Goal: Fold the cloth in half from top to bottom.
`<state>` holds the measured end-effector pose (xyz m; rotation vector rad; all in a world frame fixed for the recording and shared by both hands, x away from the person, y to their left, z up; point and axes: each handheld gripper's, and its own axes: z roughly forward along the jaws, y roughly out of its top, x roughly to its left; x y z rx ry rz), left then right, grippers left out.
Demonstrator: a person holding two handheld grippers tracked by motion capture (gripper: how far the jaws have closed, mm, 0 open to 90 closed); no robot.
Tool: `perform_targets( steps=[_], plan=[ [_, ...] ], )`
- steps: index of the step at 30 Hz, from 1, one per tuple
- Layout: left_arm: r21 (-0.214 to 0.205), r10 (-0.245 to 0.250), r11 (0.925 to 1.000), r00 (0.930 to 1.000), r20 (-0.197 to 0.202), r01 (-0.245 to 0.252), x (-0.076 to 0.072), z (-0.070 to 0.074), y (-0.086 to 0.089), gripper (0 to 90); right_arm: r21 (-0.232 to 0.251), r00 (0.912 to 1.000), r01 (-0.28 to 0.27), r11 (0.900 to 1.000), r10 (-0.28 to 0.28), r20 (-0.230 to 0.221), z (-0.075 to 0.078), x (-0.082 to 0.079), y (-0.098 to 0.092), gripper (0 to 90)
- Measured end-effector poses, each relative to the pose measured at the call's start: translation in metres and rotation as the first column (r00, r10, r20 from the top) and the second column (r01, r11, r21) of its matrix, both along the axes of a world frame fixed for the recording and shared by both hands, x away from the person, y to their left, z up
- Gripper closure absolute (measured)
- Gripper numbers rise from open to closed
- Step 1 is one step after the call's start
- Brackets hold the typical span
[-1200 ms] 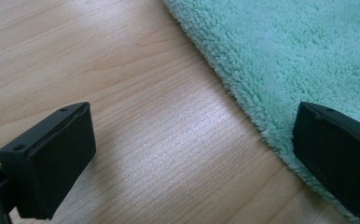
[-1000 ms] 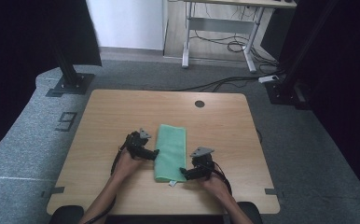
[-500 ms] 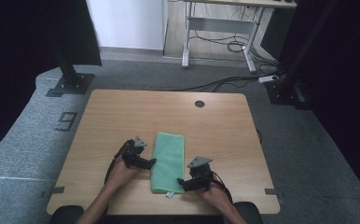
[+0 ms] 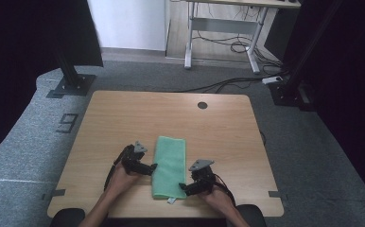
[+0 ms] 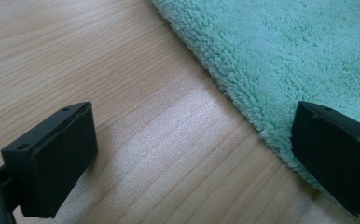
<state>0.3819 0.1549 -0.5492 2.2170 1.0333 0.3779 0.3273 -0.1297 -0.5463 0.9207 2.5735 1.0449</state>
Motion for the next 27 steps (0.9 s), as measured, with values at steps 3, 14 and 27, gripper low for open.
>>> perform_targets(
  steps=[3,14,27],
  plan=[
    [0.001,0.003,1.0000,1.0000,-0.004,-0.003,0.000,0.000,0.000,0.5,0.010,1.0000,0.009,0.9999,-0.009,-0.001,0.003,0.006,-0.003,12.3],
    [0.001,0.006,1.0000,1.0000,-0.005,-0.006,0.000,0.000,0.000,0.2,0.053,0.9991,0.040,0.9978,-0.040,-0.015,0.021,0.044,-0.008,12.4],
    [0.001,0.006,1.0000,1.0000,-0.005,-0.006,0.000,0.000,0.000,0.1,0.053,0.9967,0.081,0.9953,-0.080,-0.012,0.027,0.086,-0.004,20.8]
  ],
)
